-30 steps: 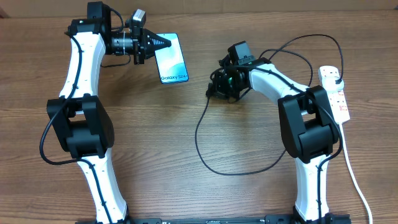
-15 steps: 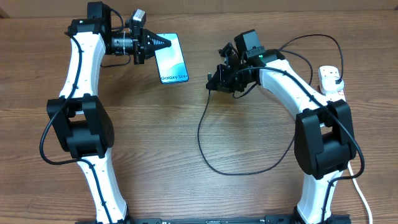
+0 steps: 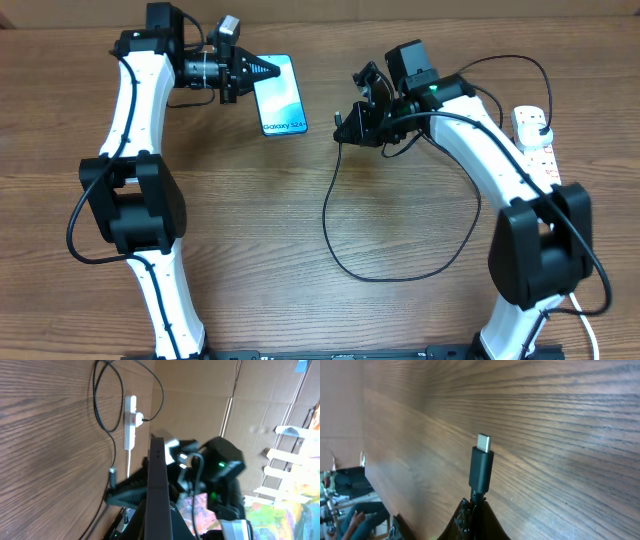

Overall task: Plug charger to phone and switch on socket
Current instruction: 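Carry the connector toward the phone's bottom edge with the right gripper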

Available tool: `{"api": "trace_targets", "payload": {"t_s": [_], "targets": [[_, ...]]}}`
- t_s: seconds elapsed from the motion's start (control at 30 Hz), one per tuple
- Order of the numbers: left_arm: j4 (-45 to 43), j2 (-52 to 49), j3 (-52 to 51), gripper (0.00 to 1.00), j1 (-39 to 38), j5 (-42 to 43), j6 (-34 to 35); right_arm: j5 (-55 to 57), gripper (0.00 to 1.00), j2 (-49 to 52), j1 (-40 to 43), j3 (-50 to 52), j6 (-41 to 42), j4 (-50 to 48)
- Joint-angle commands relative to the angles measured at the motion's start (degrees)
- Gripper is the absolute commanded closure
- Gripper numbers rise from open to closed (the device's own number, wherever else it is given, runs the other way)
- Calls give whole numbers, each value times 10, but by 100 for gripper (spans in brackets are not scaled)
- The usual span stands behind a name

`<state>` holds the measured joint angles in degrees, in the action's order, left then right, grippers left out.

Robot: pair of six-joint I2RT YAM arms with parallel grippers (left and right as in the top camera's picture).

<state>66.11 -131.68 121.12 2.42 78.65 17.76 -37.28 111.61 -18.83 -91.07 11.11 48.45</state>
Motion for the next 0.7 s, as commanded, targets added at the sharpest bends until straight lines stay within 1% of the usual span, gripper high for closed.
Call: {"api": "trace_targets", "payload": {"t_s": [0.0,0.17,0.4,0.67], "targets": [[2,28,9,96,-10,22,-14,-16,96,-49,0,0,-38,6],[19,28,9,96,-16,22,-33,-19,96,-91,0,0,-41,14],[64,28,9,96,-17,22,-80,-19,96,-145,13,3,-42,40],[115,28,9,96,-18,22,-141,-51,96,-222,30,46,-54,47]]}}
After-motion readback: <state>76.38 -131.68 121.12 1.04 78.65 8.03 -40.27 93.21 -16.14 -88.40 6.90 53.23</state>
